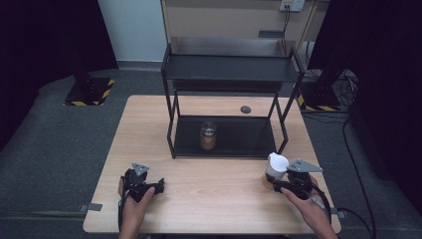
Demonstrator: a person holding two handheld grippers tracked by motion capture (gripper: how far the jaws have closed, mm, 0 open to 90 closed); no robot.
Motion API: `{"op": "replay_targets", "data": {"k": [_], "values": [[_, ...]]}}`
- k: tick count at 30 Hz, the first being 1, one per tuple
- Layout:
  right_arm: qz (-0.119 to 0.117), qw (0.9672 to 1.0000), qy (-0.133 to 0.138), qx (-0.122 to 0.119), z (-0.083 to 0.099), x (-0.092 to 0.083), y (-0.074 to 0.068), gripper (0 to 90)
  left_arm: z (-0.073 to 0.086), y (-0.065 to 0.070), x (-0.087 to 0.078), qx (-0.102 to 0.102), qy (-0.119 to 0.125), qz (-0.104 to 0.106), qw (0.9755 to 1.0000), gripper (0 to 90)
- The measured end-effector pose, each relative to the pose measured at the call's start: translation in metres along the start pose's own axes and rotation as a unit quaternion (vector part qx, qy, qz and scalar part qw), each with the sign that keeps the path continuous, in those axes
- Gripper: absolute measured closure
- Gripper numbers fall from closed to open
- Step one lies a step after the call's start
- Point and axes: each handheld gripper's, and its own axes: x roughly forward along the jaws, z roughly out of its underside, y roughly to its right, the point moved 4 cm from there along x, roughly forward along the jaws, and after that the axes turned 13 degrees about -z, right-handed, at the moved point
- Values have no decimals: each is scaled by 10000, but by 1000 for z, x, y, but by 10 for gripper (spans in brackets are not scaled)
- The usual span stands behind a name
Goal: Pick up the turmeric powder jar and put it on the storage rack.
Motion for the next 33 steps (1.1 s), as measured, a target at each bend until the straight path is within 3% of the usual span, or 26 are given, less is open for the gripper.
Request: {"op": "replay_targets", "data": {"k": [9,33], "values": [[105,9998,2,-154,-1,-1,-6,314,0,0,0,6,0,6,10000,0],[110,9996,139,-233,-13,-10,-20,314,0,0,0,9,1,6,10000,0]]}}
